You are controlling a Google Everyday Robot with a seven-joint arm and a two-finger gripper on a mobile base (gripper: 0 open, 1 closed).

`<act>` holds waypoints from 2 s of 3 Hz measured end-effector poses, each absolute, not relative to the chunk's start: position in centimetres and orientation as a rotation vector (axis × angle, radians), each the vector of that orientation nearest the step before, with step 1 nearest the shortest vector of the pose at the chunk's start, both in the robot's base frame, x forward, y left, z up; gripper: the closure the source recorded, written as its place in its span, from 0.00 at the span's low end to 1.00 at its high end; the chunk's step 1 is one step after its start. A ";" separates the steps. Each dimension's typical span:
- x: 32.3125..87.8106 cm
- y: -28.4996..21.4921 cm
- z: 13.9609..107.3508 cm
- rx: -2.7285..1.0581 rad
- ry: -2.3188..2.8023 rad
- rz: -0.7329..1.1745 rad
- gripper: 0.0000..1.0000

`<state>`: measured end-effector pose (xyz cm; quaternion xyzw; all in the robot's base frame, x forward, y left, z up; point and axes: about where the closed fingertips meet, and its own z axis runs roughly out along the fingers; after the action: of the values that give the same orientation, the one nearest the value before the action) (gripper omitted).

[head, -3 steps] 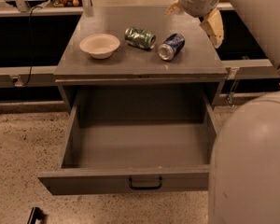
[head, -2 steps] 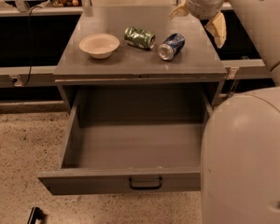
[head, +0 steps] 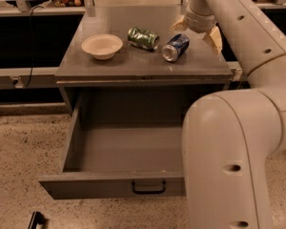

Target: Place pepsi can into top drawer

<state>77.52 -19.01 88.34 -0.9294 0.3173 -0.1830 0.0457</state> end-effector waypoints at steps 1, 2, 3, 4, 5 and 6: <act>78.4 -19.1 85.5 -2.868 0.958 -0.512 0.00; 79.1 -18.2 83.5 -2.890 0.925 -0.473 0.11; 79.6 -16.8 82.7 -2.902 0.887 -0.451 0.27; 79.7 -16.0 82.7 -2.905 0.854 -0.443 0.44; 79.7 -16.0 82.9 -2.905 0.854 -0.443 0.25; 79.7 -16.0 83.0 -2.905 0.854 -0.443 0.03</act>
Offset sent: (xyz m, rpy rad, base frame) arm 0.0250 0.0117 -0.0573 -0.0135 0.1156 0.0563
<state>79.67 -15.98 83.01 -0.9485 0.2789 -0.1446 0.0405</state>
